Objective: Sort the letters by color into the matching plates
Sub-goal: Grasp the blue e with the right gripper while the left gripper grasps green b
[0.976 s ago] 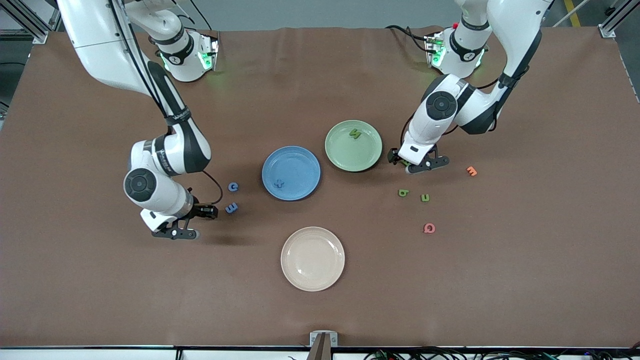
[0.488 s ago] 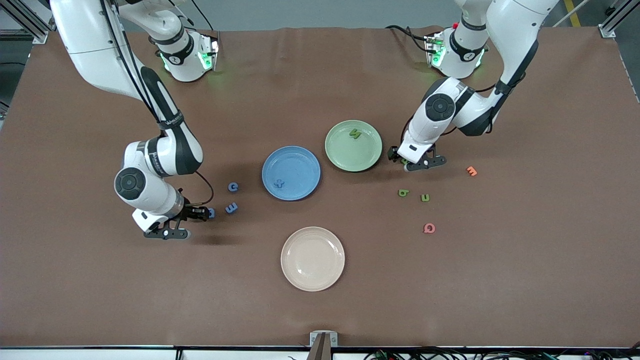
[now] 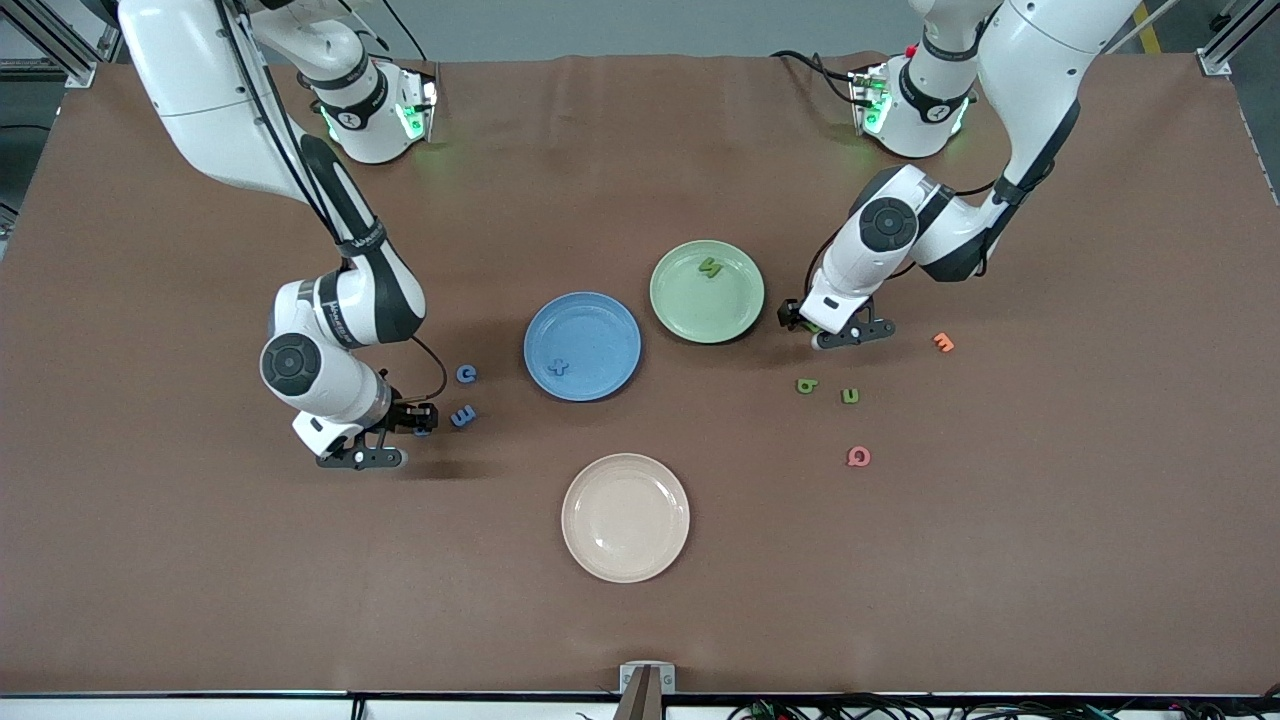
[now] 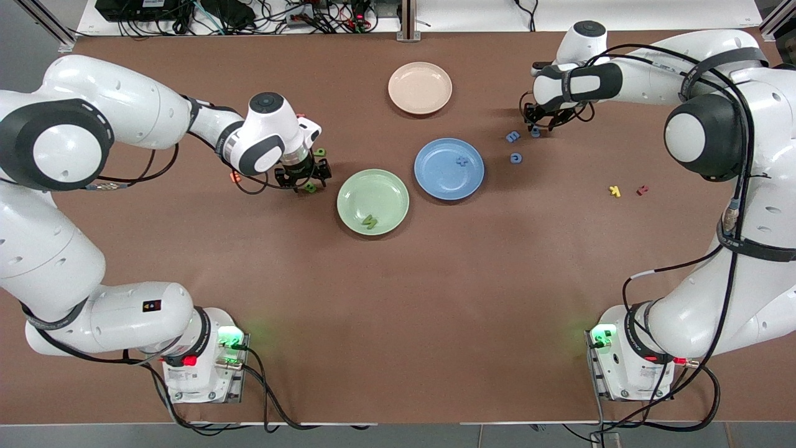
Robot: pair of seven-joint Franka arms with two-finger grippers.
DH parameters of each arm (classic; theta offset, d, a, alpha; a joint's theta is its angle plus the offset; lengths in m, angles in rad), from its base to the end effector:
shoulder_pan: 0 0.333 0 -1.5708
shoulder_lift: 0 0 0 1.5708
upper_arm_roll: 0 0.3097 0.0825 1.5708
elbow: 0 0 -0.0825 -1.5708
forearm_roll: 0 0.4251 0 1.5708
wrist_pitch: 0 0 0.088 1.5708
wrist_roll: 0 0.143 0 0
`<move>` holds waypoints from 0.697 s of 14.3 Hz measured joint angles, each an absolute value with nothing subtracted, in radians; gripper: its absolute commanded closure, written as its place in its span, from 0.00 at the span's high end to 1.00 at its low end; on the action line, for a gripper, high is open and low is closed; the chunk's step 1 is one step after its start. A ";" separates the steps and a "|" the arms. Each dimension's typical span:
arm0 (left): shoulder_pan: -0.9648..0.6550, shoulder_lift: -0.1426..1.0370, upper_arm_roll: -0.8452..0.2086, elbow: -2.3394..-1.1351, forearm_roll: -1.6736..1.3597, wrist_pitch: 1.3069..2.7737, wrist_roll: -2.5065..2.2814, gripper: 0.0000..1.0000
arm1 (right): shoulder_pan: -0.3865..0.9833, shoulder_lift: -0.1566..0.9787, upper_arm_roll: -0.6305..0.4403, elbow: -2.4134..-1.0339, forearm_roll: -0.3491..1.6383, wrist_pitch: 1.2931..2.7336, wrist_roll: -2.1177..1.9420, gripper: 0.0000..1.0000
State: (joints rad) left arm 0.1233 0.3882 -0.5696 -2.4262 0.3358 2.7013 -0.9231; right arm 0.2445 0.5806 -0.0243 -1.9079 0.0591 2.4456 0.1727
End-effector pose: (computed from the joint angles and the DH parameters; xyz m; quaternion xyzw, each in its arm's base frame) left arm 0.4296 -0.2489 0.0939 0.9944 0.0995 -0.0308 0.0197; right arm 0.6287 0.1418 0.1127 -0.9997 -0.0025 0.0231 0.0074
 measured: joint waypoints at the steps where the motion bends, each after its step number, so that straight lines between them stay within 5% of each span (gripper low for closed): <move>1: 0.123 0.392 -0.570 -2.426 0.336 2.703 -0.923 0.73 | 0.245 0.585 -0.024 -1.908 0.059 2.446 0.173 0.63; 7: 0.124 0.395 -0.570 -2.424 0.344 2.704 -0.923 0.32 | 0.255 0.601 -0.022 -1.909 0.074 2.460 0.173 0.61; 10: 0.123 0.389 -0.574 -2.418 0.344 2.702 -0.924 0.23 | 0.256 0.601 -0.023 -1.909 0.075 2.461 0.174 0.59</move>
State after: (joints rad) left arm 0.1230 0.3886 -0.5743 -2.4183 0.3440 2.7020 -0.9244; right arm 0.2563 0.6010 -0.0226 -1.9093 0.0745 2.4605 0.1739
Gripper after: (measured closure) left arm 0.643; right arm 0.388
